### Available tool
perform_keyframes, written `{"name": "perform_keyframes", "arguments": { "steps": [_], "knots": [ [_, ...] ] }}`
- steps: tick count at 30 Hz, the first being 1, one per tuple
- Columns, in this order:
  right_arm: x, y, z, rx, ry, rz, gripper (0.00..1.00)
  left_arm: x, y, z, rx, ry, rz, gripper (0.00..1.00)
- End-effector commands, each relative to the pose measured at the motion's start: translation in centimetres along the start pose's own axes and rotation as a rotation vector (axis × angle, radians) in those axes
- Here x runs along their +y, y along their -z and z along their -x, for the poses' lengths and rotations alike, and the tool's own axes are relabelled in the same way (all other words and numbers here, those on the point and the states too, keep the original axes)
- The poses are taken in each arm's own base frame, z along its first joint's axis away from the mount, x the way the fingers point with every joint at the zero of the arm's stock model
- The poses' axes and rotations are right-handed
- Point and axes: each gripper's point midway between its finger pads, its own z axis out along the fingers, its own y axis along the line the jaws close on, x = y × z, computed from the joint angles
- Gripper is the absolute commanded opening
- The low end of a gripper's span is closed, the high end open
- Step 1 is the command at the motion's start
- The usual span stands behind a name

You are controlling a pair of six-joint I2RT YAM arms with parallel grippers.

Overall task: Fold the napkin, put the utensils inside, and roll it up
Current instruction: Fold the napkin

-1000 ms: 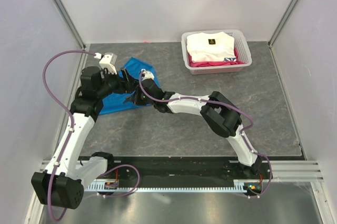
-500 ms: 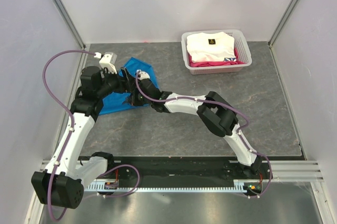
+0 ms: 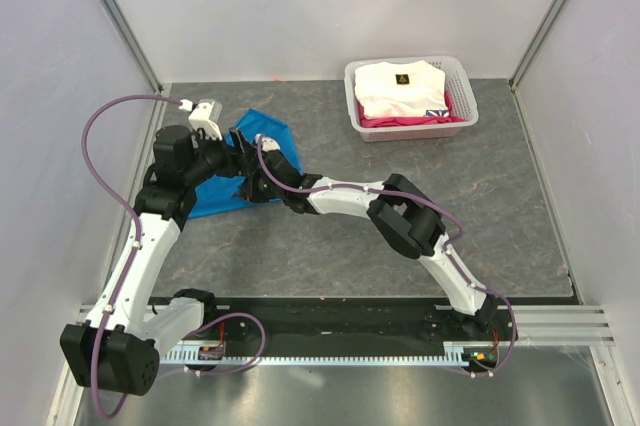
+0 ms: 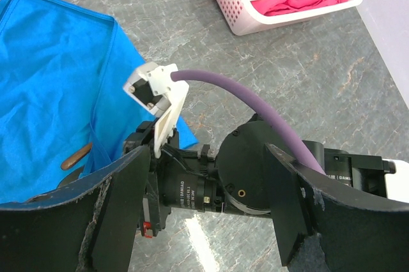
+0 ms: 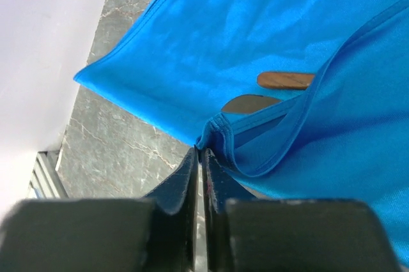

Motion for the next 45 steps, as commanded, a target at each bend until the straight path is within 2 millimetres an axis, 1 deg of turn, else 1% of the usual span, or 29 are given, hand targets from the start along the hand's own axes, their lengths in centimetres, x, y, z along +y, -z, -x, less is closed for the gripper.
{"name": "perform_keyframes", "arguments": {
  "steps": [1, 2, 3, 4, 5, 6, 7, 8, 9, 10, 11, 12, 13, 14, 15, 17, 18, 19, 21, 23, 27, 29, 34, 45],
  "knots": [
    [1.6, -0.2, 0.8, -0.012, 0.018, 0.05, 0.4, -0.6, -0.2, 0.1, -0.006, 0.012, -0.029, 0.79],
    [1.7, 0.0, 1.0, -0.013, 0.017, 0.053, 0.47, -0.6, -0.1, 0.1, -0.006, 0.012, -0.029, 0.79],
    [2.0, 0.5, 1.6, -0.021, 0.016, 0.061, 0.53, -0.6, -0.2, 0.1, -0.007, 0.012, -0.027, 0.79],
    [1.7, 0.8, 2.3, -0.029, 0.01, 0.058, 0.58, -0.6, -0.1, 0.2, -0.008, 0.01, -0.028, 0.79],
    [1.6, 1.1, 2.8, -0.035, 0.008, 0.06, 0.6, -0.4, -0.2, 0.1, -0.007, 0.009, -0.021, 0.79],
    [1.6, 2.0, 3.3, -0.037, 0.009, 0.063, 0.61, -0.4, -0.2, 0.0, -0.003, 0.01, -0.018, 0.79],
    [0.7, 2.6, 4.2, -0.05, 0.005, 0.05, 0.62, -0.3, -0.2, 0.1, -0.006, 0.005, -0.016, 0.79],
    [0.3, 3.2, 4.7, -0.055, 0.009, 0.045, 0.62, -0.2, -0.1, 0.1, -0.008, 0.005, -0.008, 0.79],
    [-0.8, 4.6, 5.7, -0.066, 0.004, 0.025, 0.62, -0.2, -0.1, 0.2, -0.008, 0.004, -0.005, 0.79],
    [-1.7, 5.3, 6.1, -0.073, 0.002, 0.008, 0.62, 0.0, -0.2, 0.1, -0.008, 0.002, 0.001, 0.79],
    [-2.8, 6.6, 6.2, -0.071, -0.002, -0.014, 0.61, 0.1, -0.2, 0.1, -0.005, 0.002, 0.005, 0.79],
    [-4.8, 7.4, 7.2, -0.083, -0.021, -0.043, 0.61, 0.1, -0.2, 0.1, -0.006, 0.0, 0.008, 0.79],
    [-5.7, 8.0, 7.4, -0.08, -0.029, -0.049, 0.6, 0.2, -0.2, 0.1, -0.005, -0.001, 0.008, 0.79],
    [-7.0, 8.9, 7.2, -0.07, -0.032, -0.067, 0.59, 0.2, -0.3, -0.1, 0.001, 0.001, 0.008, 0.79],
    [-8.8, 9.6, 8.1, -0.077, -0.046, -0.088, 0.56, 0.2, -0.3, 0.0, 0.0, 0.001, 0.008, 0.79],
    [-10.3, 10.3, 7.9, -0.048, -0.049, -0.101, 0.53, 0.2, -0.4, -0.1, 0.003, 0.005, 0.006, 0.79],
    [-11.7, 10.6, 8.3, -0.043, -0.039, -0.12, 0.5, 0.2, -0.4, -0.1, 0.004, 0.006, 0.009, 0.79],
    [-12.3, 10.7, 7.9, -0.011, -0.041, -0.127, 0.49, 0.3, -0.5, 0.0, 0.002, 0.006, 0.015, 0.79],
    [-13.5, 10.6, 7.8, 0.016, -0.031, -0.129, 0.47, 0.5, -0.4, 0.1, 0.003, 0.007, 0.025, 0.79],
    [-14.2, 10.3, 7.0, 0.057, -0.039, -0.13, 0.44, 0.7, -0.4, 0.3, -0.001, 0.007, 0.038, 0.79],
    [-15.4, 9.6, 5.4, 0.119, -0.051, -0.12, 0.43, 1.1, -0.1, 0.8, -0.013, -0.01, 0.074, 0.79],
    [-15.5, 9.2, 4.4, 0.152, -0.062, -0.103, 0.43, 1.5, 0.0, 0.9, -0.016, -0.017, 0.094, 0.79],
    [-15.8, 8.8, 3.2, 0.192, -0.071, -0.083, 0.43, 1.9, 0.0, 0.8, -0.016, -0.023, 0.116, 0.79],
    [-15.8, 8.4, 1.8, 0.227, -0.085, -0.065, 0.44, 2.3, -0.3, 0.3, -0.005, -0.02, 0.122, 0.79]
  ]
}}
